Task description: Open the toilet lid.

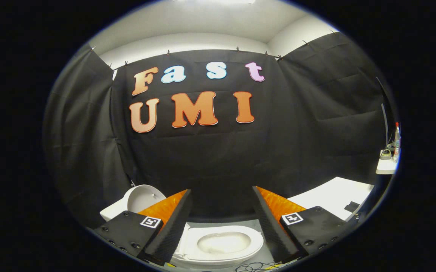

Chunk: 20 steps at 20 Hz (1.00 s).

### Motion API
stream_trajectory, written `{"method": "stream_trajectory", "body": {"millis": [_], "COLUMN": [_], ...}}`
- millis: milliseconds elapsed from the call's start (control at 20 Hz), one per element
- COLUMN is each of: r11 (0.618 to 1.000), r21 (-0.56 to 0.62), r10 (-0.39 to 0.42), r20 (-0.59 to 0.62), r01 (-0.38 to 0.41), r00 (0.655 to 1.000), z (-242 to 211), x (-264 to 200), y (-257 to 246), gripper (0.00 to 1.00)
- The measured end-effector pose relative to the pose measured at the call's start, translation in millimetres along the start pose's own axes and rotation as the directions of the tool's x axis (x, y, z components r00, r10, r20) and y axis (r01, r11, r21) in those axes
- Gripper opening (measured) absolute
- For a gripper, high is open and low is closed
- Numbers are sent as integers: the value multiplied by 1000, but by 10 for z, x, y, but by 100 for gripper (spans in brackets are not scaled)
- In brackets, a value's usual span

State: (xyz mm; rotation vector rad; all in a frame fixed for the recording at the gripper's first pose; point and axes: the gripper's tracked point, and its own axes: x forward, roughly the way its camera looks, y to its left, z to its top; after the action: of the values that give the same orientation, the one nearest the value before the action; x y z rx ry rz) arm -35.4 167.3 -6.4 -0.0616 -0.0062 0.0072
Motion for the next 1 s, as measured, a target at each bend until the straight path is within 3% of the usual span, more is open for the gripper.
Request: {"method": "stream_trajectory", "body": {"millis": [1000], "r11": [1000], "r21": [2], "r10": [0], "r20": [29], "r01": [0], "r00": [1000], "z": [52], "x": [-38], "y": [-42], "gripper": [100]}}
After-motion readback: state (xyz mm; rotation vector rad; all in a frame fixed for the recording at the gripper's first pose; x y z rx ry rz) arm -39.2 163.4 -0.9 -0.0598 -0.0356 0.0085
